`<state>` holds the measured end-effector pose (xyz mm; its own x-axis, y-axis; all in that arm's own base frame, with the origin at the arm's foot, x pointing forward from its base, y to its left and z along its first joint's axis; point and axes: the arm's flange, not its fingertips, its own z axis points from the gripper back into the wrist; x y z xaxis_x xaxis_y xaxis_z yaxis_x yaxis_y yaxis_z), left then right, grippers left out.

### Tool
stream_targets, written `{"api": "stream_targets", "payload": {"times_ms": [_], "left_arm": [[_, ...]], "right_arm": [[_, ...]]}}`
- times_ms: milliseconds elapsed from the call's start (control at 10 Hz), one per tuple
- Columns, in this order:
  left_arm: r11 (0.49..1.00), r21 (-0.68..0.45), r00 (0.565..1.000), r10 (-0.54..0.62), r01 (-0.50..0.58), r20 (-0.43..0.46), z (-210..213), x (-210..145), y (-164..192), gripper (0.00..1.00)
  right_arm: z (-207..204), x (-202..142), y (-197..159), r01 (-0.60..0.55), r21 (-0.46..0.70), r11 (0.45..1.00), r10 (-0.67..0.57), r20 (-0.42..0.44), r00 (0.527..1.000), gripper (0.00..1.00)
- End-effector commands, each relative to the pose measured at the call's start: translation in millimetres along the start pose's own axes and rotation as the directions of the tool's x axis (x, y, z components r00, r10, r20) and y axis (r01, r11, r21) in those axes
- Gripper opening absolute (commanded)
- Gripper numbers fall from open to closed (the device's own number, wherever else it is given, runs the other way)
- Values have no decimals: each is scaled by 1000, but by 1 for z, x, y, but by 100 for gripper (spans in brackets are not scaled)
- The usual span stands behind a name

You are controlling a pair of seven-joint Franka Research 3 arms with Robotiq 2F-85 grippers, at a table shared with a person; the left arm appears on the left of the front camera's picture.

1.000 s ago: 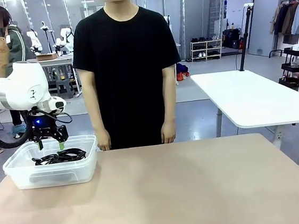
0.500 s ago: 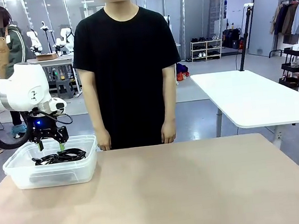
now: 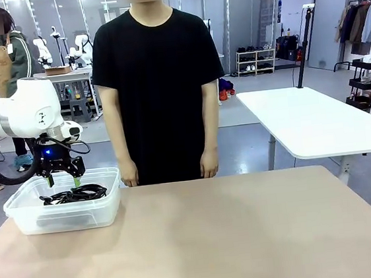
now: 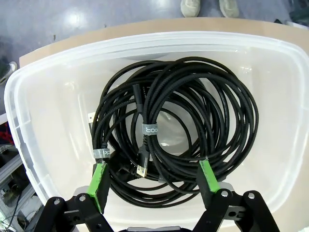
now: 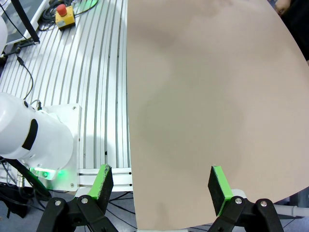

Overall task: Organize and store the cables.
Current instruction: Place the USB Extension Cable into the Organizing box.

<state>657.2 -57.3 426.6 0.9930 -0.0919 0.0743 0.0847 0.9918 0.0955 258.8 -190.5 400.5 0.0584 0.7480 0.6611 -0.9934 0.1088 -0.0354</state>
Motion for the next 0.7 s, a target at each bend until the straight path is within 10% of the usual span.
{"api": "stream_targets", "payload": {"times_ms": [0, 600], "left_arm": [[1000, 0, 1000, 1, -1, 2, 1, 4, 1, 91], [1000, 0, 1000, 1, -1, 2, 1, 4, 1, 91]], "right_arm": [[1, 0, 0, -6, -1, 1000, 6, 9, 1000, 100], [1, 0, 0, -6, -1, 1000, 6, 9, 1000, 100]]}}
